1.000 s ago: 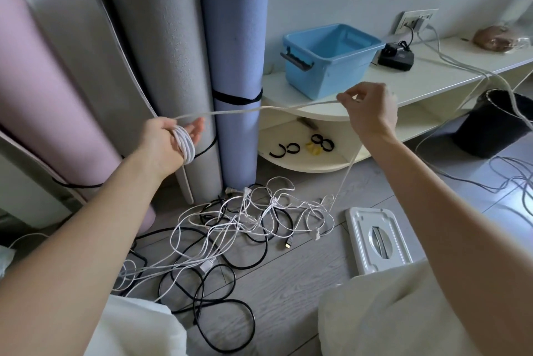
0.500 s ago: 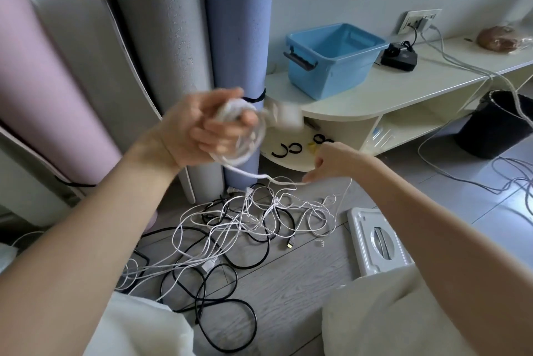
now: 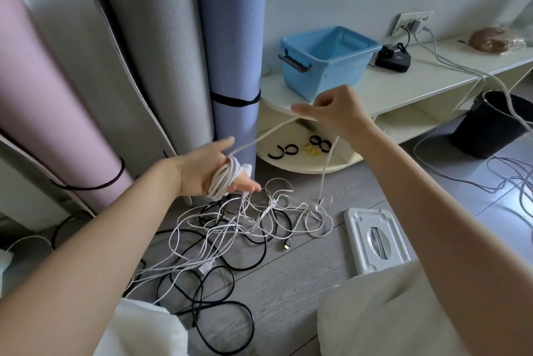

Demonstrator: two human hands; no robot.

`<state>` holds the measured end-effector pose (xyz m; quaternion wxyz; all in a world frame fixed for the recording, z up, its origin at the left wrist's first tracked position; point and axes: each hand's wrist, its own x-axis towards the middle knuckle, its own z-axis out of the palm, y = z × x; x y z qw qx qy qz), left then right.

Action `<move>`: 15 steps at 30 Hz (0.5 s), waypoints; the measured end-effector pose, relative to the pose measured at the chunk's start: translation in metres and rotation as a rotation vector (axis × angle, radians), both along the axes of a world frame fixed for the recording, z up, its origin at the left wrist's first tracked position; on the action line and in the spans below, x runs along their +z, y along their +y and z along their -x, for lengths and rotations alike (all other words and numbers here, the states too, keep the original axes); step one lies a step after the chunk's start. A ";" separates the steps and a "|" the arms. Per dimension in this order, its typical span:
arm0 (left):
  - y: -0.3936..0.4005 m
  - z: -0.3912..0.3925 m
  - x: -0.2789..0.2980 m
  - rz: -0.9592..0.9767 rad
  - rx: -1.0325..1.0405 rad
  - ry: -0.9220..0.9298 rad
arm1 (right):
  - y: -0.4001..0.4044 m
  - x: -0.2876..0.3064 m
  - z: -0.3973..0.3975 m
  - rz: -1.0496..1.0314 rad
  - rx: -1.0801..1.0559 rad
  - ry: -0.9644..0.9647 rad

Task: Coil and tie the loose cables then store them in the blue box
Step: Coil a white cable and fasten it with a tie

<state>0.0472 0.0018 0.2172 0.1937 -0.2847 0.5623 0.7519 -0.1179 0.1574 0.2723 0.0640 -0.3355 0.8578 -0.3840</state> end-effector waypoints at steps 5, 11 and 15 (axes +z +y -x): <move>-0.013 0.005 0.004 -0.157 0.491 0.226 | 0.001 0.007 -0.010 0.142 0.187 -0.319; -0.021 0.011 0.018 -0.416 1.021 0.541 | -0.001 0.002 -0.022 0.015 0.515 -0.586; -0.023 0.007 0.033 -0.514 1.057 0.747 | -0.002 -0.014 -0.038 -0.296 0.708 -0.690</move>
